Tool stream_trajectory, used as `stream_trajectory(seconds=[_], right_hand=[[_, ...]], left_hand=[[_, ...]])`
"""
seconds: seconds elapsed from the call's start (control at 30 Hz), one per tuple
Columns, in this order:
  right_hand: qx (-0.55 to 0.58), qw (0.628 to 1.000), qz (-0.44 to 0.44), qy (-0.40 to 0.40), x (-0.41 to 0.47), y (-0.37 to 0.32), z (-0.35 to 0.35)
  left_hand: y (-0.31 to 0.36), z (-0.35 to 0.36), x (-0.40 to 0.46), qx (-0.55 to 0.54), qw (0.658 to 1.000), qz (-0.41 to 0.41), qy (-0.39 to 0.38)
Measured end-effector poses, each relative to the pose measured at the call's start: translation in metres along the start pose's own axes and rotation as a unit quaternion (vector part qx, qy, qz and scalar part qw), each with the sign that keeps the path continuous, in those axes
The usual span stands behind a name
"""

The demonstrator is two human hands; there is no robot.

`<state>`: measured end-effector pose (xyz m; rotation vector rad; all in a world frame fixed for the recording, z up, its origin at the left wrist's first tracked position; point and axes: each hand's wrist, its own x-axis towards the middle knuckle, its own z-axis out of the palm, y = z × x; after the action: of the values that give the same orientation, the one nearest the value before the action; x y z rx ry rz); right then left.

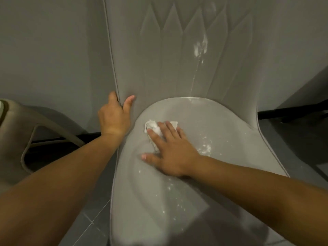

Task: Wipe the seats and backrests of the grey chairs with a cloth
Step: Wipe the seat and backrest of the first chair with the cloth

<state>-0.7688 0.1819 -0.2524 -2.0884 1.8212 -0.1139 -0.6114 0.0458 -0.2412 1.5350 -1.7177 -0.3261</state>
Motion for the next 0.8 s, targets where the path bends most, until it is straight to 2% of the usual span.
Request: stream_trajectory(seconds=[0.1,0.17,0.33,0.4,0.5,0.7,0.8], right_hand=[[-0.007,0.999,-0.02,-0.031,-0.023,-0.012,0.007],[-0.023,0.999,-0.004,-0.023,-0.013,-0.009,0.005],[-0.046,0.991,0.125,0.032,0.066,0.019,-0.016],[-0.043,0.989,0.136,0.027,0.085,0.022,-0.02],[-0.033,0.995,0.097,0.014,0.072,0.016,-0.02],[-0.005,0.995,-0.078,-0.065,-0.043,-0.041,0.004],[-0.039,0.991,-0.112,-0.06,-0.077,-0.06,0.02]], left_hand=[[-0.001,-0.001,0.0,0.017,1.0,0.001,-0.003],[0.001,0.0,-0.002,0.017,1.0,-0.004,-0.001],[-0.002,0.003,-0.003,0.0,1.0,0.007,-0.004],[-0.005,0.005,-0.003,-0.041,0.999,0.01,-0.011],[-0.009,0.008,-0.002,-0.116,0.993,-0.011,-0.009],[-0.008,0.01,0.007,-0.179,0.977,-0.082,-0.083],[-0.006,0.012,0.004,-0.225,0.966,-0.097,-0.076]])
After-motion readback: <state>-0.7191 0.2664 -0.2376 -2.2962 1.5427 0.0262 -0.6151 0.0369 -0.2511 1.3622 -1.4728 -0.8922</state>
